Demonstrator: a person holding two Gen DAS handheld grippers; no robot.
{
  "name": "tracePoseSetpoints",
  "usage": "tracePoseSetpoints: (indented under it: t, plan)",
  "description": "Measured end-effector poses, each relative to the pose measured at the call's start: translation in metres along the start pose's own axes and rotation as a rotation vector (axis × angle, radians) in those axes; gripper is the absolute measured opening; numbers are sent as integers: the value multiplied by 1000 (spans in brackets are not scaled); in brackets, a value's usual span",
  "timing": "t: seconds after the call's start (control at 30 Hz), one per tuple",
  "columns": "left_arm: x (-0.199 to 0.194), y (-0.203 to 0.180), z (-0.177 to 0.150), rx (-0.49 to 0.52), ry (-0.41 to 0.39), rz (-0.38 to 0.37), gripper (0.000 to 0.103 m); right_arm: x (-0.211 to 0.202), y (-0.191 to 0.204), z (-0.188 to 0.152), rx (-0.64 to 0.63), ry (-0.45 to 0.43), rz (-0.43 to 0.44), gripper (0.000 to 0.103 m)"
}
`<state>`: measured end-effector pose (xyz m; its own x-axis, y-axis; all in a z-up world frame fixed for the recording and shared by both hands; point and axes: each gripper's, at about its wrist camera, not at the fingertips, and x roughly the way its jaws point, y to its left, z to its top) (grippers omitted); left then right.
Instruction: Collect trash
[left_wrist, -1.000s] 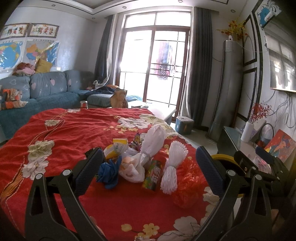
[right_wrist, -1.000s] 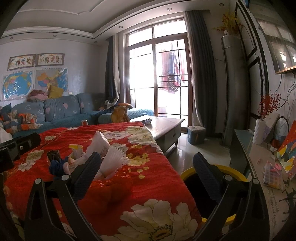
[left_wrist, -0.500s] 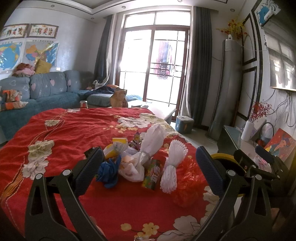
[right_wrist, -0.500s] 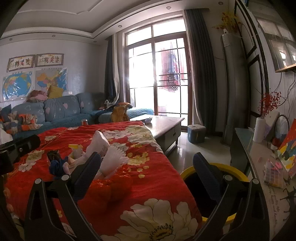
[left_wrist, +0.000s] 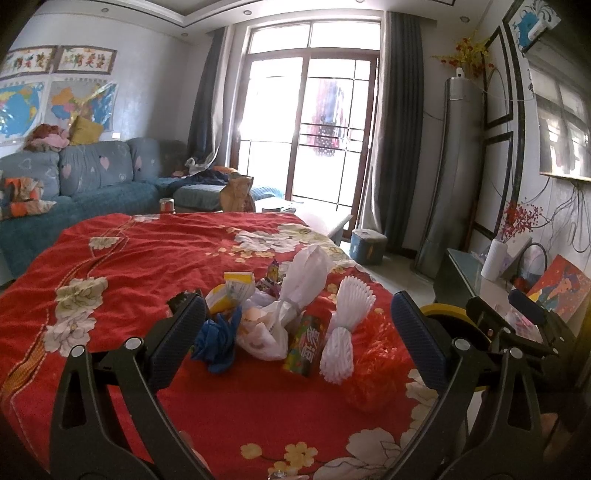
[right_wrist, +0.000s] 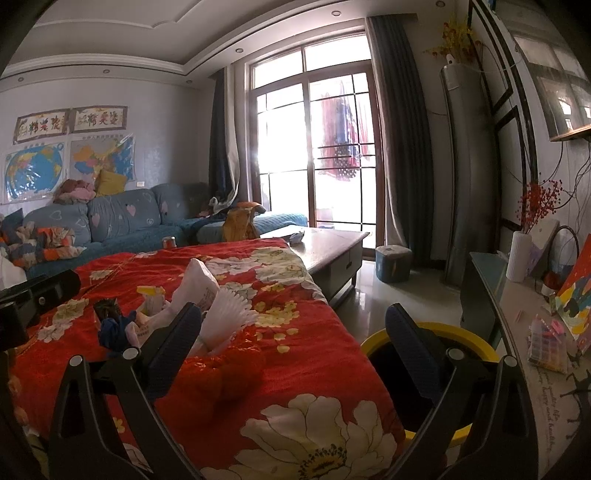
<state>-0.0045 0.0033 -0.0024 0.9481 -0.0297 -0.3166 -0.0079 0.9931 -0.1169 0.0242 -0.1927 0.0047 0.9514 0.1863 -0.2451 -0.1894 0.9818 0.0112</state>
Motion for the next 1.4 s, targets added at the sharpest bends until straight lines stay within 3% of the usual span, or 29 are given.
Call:
tracePoseSetpoints:
  t: [0.23,0.4,0.97,1.17,1.4]
  plan:
    - [4,-1,-4,-10,14,1,92,0,3,-2,-3,8,7,97]
    - [7,7,-3,-35,28,15,92,4,15,-5,-24,39,62,97]
    - [16,62,9,-118,18,161,92,25,82,-2,-120,218,206,97]
    - [34,83,5,-151,68,190,92,43,95,-6,-105,298,190,97]
    - [72,103,-2,-195,173,199,92,65,75,-17,-53,401,181,97]
